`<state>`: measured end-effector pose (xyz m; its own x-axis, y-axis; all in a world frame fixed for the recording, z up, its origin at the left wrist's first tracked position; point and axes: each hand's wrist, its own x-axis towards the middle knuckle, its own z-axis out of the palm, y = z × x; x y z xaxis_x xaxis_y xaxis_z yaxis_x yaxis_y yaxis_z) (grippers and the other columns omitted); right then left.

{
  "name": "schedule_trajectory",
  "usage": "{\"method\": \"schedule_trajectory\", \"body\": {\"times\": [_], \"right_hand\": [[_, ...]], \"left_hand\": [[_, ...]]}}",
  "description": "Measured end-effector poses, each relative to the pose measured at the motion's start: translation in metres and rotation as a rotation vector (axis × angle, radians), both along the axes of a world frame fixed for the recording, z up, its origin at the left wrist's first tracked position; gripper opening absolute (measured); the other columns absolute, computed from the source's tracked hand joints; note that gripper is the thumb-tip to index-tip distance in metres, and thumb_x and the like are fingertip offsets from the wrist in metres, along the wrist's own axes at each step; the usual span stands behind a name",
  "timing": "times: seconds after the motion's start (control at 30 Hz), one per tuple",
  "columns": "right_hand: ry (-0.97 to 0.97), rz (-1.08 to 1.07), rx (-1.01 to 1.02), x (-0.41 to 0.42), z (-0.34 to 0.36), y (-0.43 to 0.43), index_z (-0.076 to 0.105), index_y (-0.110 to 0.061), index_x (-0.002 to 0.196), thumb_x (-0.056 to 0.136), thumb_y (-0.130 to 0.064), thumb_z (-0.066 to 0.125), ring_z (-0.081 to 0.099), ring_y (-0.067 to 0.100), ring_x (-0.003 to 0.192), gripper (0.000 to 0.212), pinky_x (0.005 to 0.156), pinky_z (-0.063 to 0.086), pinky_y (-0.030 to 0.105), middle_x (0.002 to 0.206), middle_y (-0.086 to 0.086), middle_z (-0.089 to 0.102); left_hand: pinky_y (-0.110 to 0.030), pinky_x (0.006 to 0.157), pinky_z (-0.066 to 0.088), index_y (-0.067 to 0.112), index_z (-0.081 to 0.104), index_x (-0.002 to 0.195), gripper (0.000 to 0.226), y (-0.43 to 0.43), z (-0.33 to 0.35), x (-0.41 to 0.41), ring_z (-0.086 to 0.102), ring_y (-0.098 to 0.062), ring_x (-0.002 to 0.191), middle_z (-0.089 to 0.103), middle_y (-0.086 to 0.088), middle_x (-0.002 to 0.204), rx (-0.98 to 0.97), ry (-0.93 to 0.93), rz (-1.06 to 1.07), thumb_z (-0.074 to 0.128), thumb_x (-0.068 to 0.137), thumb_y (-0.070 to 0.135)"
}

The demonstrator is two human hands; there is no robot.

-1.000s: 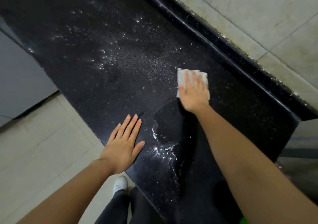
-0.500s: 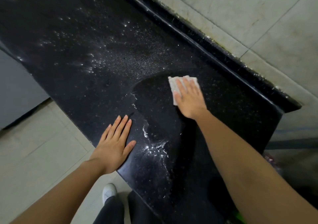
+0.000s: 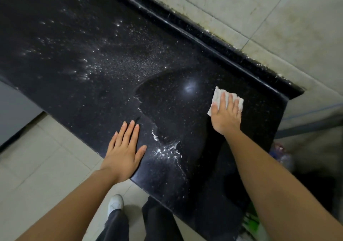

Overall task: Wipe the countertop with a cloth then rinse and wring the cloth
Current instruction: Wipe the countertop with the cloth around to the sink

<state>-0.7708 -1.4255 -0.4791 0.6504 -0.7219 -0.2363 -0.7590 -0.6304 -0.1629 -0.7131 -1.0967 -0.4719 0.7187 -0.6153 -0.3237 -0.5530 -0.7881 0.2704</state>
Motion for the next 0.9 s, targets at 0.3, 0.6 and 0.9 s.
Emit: {"method": "schedule_trajectory", "body": {"times": [0.3,0.6,0.9], "right_hand": [[0.062,0.127,0.021,-0.103,0.007,0.094,-0.012,-0.026,0.152,0.088,-0.056,-0.008,-0.021,0.020,0.146,0.071,0.118,-0.014,0.039,0.161,-0.001,-0.016],[0.035,-0.043,-0.043,-0.221,0.003,0.169,0.002,-0.024,0.152,0.094,-0.060,-0.008,0.000,0.023,0.148,0.068,0.118,0.001,0.040,0.160,0.004,0.002],[0.027,-0.316,-0.047,-0.196,0.005,0.242,0.024,-0.008,0.150,0.099,-0.052,0.000,0.022,0.037,0.144,0.071,0.115,0.011,0.048,0.155,0.018,0.026]], "left_hand": [[-0.033,0.113,-0.016,0.019,-0.017,0.149,0.068,0.001,0.003,0.004,-0.030,-0.012,0.138,-0.024,0.003,0.156,-0.016,0.066,-0.014,0.013,0.098,0.051],[-0.037,0.117,-0.008,0.015,-0.004,0.151,0.064,0.009,0.007,0.010,-0.019,-0.017,0.144,-0.013,-0.001,0.159,-0.148,0.144,-0.067,0.021,0.100,0.044],[-0.038,0.119,-0.006,0.008,-0.005,0.151,0.068,0.059,0.005,0.051,-0.014,-0.022,0.145,-0.011,-0.009,0.159,-0.049,-0.061,-0.146,0.021,0.099,0.044]]}}
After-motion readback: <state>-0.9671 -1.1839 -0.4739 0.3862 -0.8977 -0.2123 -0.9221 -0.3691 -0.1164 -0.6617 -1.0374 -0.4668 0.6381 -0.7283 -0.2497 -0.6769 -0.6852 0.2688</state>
